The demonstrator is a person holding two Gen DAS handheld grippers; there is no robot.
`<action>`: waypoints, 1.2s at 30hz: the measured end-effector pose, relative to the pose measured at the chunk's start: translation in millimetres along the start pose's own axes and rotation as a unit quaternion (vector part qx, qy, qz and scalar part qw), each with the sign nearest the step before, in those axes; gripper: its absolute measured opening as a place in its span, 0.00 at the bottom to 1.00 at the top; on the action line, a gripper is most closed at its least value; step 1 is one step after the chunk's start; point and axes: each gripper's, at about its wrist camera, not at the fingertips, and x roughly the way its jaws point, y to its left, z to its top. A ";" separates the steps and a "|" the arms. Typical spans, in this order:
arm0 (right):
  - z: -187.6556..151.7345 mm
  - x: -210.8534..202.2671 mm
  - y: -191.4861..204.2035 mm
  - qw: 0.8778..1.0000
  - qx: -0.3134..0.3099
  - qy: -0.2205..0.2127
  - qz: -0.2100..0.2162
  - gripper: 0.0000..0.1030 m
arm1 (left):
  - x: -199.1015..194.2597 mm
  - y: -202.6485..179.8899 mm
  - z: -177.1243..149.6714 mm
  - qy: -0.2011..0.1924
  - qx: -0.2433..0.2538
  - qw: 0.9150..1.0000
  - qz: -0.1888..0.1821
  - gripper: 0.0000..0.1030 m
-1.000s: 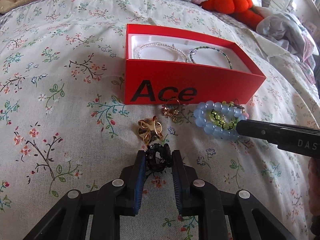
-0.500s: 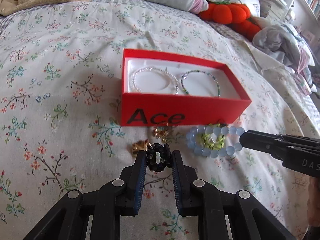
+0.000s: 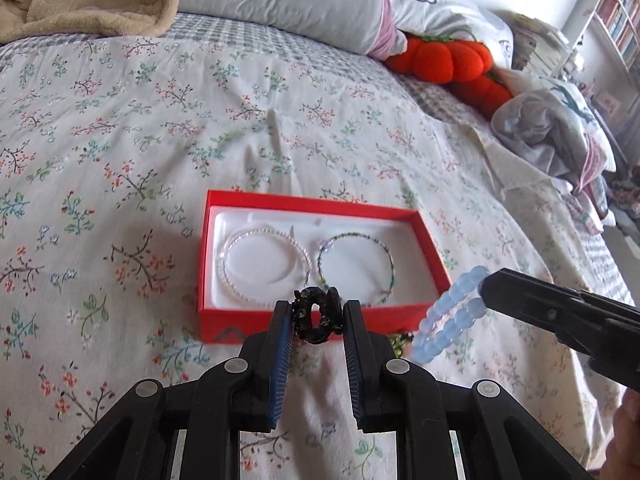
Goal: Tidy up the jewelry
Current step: 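Place the black clip and blue bracelet into the red box, opening both tools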
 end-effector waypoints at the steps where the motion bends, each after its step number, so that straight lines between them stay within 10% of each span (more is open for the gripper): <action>1: 2.9 -1.4 -1.1 1.000 0.005 -0.001 0.001 0.11 | 2.6 -0.5 2.6 0.002 -0.001 1.000 0.002 0.19; 24: 34.3 8.8 -11.9 0.999 0.046 -0.014 -0.003 0.11 | 59.8 16.2 11.7 0.002 0.014 0.999 0.048 0.20; 30: 36.3 17.4 -14.0 0.999 0.046 -0.009 -0.012 0.11 | 39.8 12.9 9.9 -0.011 0.025 0.998 0.051 0.41; 36: 43.5 27.2 -0.3 0.999 0.033 -0.006 0.018 0.11 | 19.3 23.8 10.4 -0.009 -0.001 0.998 0.056 0.42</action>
